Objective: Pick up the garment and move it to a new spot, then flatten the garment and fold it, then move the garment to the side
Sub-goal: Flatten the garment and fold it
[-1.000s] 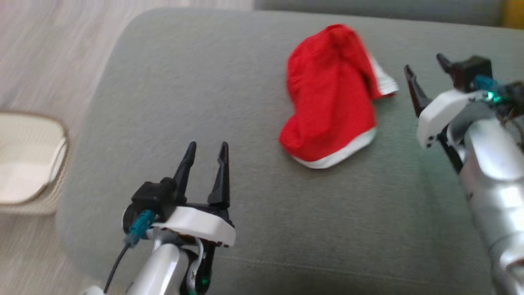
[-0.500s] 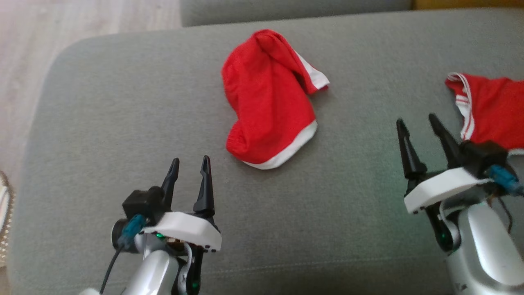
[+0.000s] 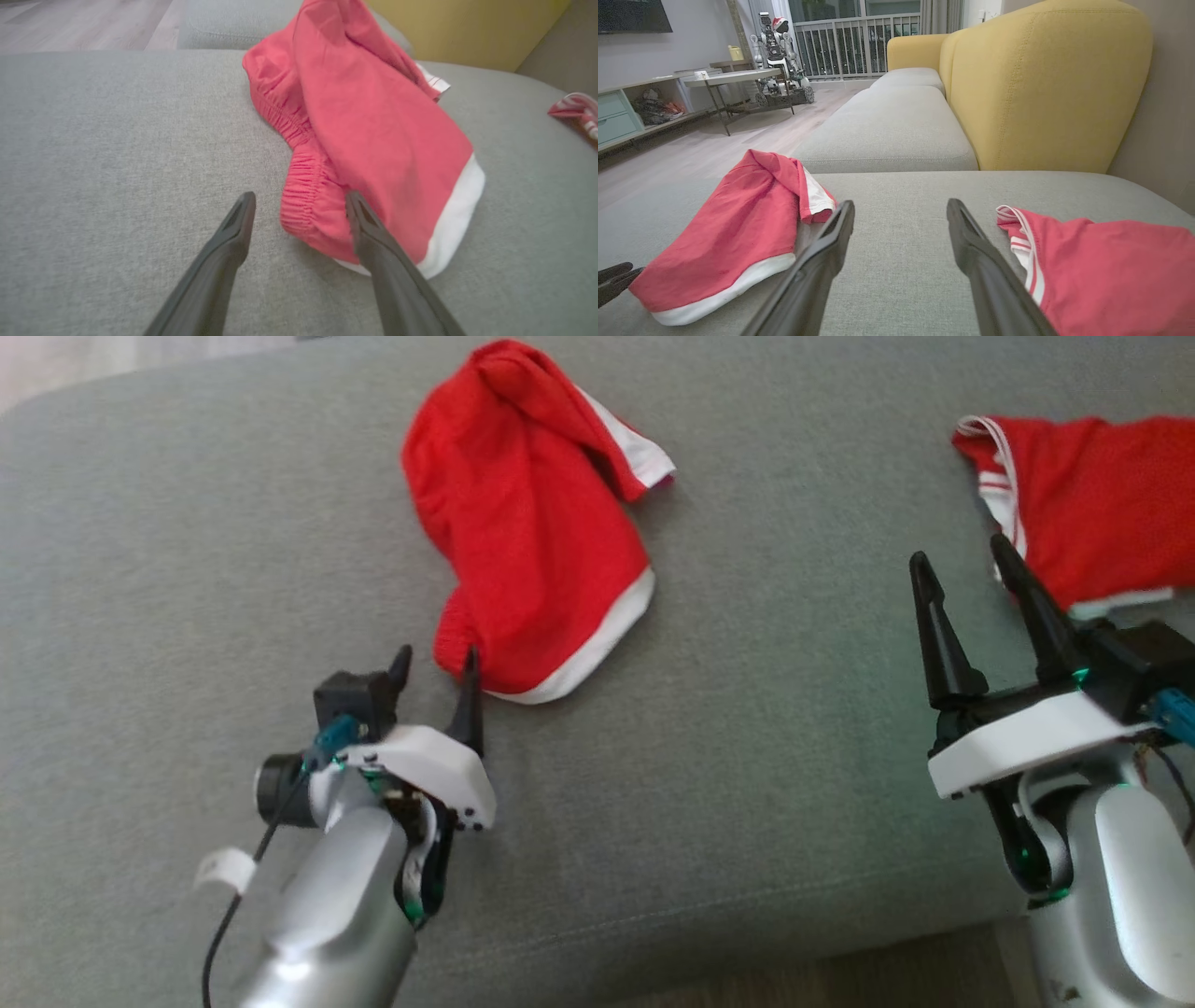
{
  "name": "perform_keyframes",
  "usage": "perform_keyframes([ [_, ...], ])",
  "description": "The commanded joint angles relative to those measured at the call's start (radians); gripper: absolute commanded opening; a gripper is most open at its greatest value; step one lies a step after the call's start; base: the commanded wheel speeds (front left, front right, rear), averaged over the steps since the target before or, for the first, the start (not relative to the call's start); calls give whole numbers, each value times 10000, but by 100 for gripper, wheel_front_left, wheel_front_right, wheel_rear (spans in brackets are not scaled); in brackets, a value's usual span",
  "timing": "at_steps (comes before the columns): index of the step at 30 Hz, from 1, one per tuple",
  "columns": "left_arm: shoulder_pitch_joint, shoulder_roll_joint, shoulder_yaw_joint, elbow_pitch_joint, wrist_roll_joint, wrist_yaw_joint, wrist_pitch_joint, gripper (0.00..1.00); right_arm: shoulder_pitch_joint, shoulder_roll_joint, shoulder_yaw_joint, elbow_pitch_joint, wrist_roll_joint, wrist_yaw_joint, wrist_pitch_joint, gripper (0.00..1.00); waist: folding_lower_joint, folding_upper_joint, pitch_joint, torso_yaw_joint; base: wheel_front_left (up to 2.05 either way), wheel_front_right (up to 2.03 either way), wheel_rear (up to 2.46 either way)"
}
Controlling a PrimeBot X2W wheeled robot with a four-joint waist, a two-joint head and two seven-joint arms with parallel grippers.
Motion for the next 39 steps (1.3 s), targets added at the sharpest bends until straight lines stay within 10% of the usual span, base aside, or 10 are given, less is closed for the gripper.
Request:
perform_keyframes([
  [1,-472,76,233,-29,-4,66,-53,100,-73,14,193,-417,-72,-4,18,100,0,0,183,-200,0,0,0],
  [8,-1319,76,57,1412,-51,38,-53,100,-76,17,170,-475,-100,-4,-49,100,0,0,372,-477,0,0,0],
  [9,-1391,76,5,1524,-107,-12,-53,62,-78,19,158,-469,-107,-4,-59,100,0,0,375,-488,0,0,0],
  [10,-1444,76,-34,1584,-164,-50,-53,0,-77,23,143,-462,-113,-4,-69,100,0,0,370,-489,0,0,0],
  [22,-438,131,2122,-1686,793,1014,-53,0,112,31,92,-349,-337,-4,33,100,0,0,-1,583,0,0,0],
  [37,1316,104,3968,-2202,1663,950,-53,0,283,49,777,-173,-600,-4,391,100,0,0,-384,1702,0,0,0],
  [38,1339,99,3942,-2109,1682,860,-53,21,284,47,813,-163,-600,-4,412,100,0,0,-383,1722,0,0,0],
  [39,1344,94,3901,-2014,1685,770,-53,100,287,38,841,-150,-598,-4,436,100,0,0,-381,1742,0,0,0],
])
